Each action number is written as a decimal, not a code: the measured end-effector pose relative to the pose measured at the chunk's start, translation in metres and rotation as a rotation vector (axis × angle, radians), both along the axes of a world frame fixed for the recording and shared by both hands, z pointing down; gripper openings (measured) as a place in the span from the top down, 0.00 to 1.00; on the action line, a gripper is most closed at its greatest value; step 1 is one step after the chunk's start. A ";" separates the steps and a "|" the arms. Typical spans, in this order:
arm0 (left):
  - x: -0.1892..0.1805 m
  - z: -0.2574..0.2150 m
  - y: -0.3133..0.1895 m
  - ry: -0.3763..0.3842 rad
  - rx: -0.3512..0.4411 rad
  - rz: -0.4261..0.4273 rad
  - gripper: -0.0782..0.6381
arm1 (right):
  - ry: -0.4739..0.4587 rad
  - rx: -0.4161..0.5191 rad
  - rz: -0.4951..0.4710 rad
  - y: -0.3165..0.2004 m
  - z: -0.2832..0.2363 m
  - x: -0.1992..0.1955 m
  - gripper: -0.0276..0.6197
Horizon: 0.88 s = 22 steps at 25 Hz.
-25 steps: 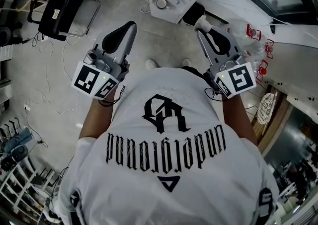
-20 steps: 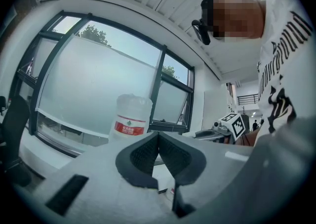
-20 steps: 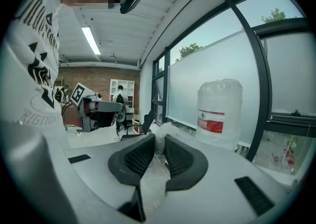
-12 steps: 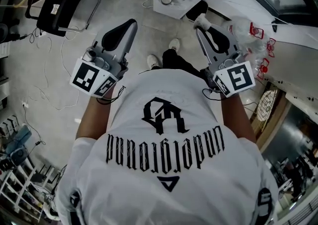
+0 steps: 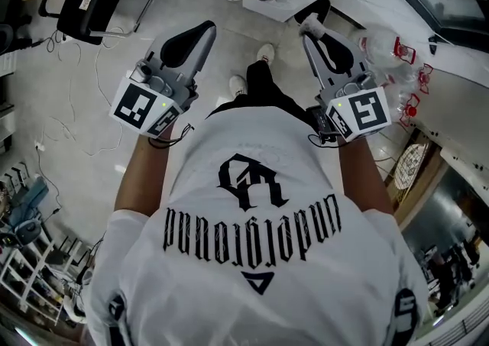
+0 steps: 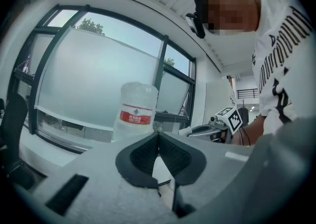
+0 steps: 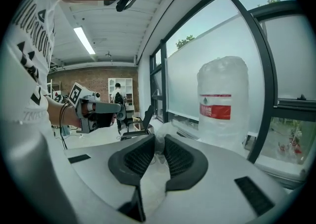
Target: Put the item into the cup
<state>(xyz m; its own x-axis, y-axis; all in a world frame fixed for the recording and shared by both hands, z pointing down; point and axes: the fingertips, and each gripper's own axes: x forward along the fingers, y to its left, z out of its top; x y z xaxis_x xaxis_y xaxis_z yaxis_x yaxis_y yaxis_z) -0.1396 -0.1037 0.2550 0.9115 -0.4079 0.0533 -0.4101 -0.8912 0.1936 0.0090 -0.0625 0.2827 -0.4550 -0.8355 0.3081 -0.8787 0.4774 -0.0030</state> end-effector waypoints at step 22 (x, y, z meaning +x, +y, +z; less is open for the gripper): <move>0.045 0.117 -0.076 -0.125 -0.112 0.007 0.87 | -0.026 -0.192 -0.051 -0.096 0.125 0.015 0.85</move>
<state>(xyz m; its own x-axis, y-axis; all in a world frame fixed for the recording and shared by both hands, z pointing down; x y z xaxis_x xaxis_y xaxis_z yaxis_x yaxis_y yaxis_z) -0.0941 -0.1799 0.3723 0.8978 -0.3865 0.2113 -0.4309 -0.8701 0.2393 0.0239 -0.1590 0.4078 -0.5047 -0.7383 0.4474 -0.8520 0.5096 -0.1202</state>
